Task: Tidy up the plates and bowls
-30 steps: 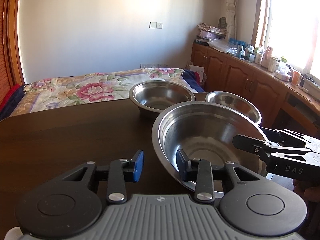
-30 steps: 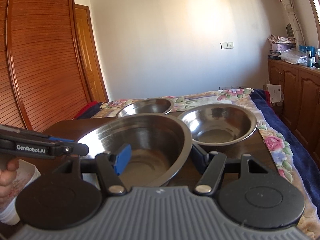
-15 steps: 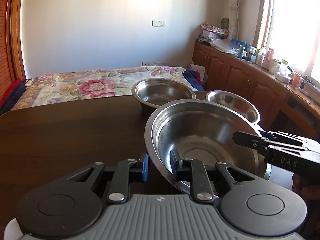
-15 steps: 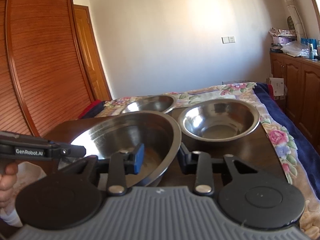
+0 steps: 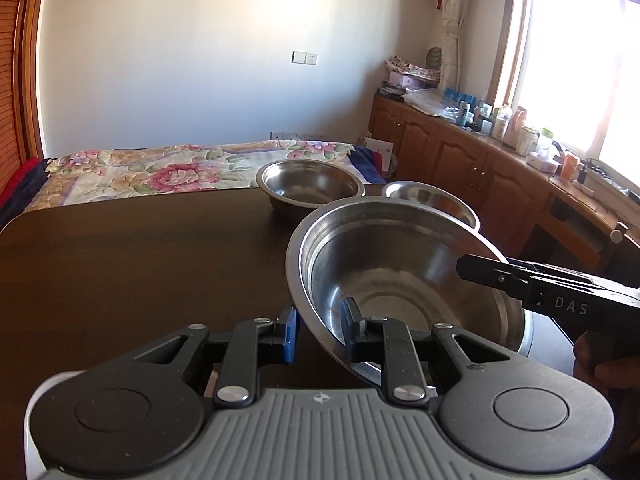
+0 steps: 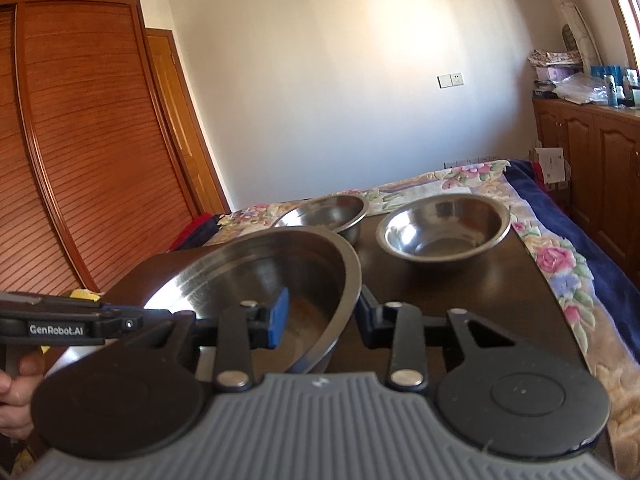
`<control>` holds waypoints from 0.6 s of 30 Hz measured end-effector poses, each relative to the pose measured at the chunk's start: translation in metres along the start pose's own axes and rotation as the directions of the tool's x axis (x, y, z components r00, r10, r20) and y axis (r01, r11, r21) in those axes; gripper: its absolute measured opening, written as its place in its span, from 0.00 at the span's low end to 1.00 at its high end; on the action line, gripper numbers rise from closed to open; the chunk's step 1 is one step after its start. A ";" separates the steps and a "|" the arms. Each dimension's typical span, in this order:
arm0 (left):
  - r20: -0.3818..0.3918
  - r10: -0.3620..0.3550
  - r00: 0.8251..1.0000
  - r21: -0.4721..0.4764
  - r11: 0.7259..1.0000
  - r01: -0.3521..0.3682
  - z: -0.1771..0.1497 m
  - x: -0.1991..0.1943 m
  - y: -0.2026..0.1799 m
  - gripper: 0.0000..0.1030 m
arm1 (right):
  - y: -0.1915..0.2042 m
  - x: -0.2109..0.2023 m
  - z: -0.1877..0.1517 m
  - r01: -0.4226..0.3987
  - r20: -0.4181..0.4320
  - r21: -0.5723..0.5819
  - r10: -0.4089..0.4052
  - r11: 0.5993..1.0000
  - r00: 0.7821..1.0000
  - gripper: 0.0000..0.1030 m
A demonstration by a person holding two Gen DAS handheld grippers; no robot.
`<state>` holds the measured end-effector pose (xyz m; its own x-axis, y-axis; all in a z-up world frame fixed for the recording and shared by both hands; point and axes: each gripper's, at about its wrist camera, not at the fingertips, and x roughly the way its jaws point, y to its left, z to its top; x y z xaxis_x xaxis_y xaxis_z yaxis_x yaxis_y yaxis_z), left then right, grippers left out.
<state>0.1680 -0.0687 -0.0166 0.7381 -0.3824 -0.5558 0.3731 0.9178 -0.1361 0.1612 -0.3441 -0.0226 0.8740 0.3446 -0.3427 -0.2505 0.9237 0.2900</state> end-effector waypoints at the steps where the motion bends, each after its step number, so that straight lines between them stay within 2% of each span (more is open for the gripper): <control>1: 0.001 -0.003 1.000 -0.001 1.000 0.003 -0.002 -0.003 0.000 0.24 | 0.000 -0.002 -0.001 0.000 0.002 0.006 0.000 1.000 1.000 0.37; 18: 0.013 -0.022 1.000 0.002 1.000 0.022 -0.029 -0.028 -0.005 0.24 | 0.006 -0.026 -0.027 0.008 0.006 0.065 -0.009 0.998 1.000 0.37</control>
<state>0.1289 -0.0598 -0.0243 0.7369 -0.4037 -0.5422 0.3899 0.9091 -0.1469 0.1261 -0.3430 -0.0361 0.8785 0.3355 -0.3402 -0.2155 0.9137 0.3446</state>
